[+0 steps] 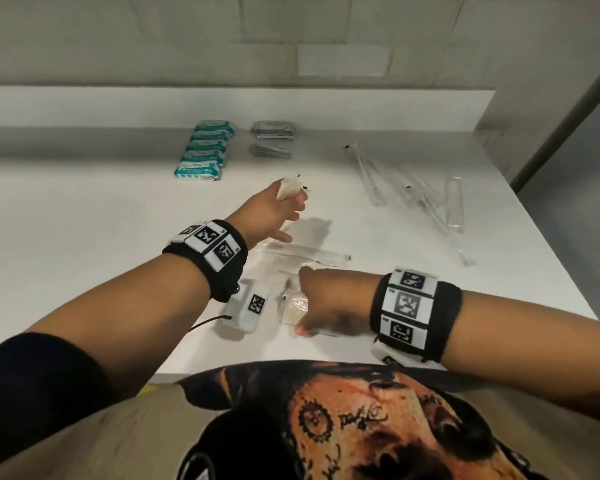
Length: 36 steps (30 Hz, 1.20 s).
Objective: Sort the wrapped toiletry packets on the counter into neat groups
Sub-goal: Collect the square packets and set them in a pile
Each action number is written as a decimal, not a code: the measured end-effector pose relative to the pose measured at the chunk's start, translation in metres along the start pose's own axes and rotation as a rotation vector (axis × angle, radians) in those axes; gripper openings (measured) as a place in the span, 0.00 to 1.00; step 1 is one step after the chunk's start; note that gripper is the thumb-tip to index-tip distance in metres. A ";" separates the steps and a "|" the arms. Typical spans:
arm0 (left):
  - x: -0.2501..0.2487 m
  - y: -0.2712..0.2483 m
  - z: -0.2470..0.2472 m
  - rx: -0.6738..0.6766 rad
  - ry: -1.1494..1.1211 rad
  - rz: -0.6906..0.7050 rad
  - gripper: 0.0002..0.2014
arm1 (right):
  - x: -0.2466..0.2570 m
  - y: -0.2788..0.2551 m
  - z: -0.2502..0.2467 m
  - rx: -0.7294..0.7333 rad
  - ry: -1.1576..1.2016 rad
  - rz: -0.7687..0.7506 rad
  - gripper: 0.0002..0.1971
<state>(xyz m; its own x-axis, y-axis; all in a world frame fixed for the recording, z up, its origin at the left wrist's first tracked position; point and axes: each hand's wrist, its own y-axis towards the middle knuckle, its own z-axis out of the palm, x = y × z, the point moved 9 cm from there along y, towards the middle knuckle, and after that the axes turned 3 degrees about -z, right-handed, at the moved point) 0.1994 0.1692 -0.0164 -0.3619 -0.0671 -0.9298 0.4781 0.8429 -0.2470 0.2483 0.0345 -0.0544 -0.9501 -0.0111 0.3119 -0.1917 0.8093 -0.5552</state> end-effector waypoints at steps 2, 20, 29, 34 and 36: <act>0.007 -0.008 -0.013 -0.024 -0.047 0.005 0.15 | 0.001 0.001 -0.009 -0.091 -0.122 0.022 0.45; 0.051 -0.025 -0.070 -0.090 -0.278 -0.038 0.13 | 0.003 0.036 -0.021 -0.180 0.001 0.192 0.45; 0.042 -0.021 -0.067 -0.003 -0.346 -0.065 0.14 | 0.019 0.046 -0.026 -0.154 0.034 0.231 0.21; 0.032 -0.019 -0.056 0.138 -0.477 -0.116 0.19 | 0.019 0.029 -0.093 -0.488 0.892 -0.011 0.11; 0.016 -0.024 -0.043 0.257 -0.546 -0.104 0.25 | 0.026 0.027 -0.113 -0.531 1.035 -0.106 0.13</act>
<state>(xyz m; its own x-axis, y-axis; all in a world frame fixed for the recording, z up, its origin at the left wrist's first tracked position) 0.1483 0.1707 -0.0133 0.0128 -0.4636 -0.8859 0.6647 0.6659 -0.3389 0.2460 0.1220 0.0258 -0.2341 0.1928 0.9529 0.1020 0.9796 -0.1731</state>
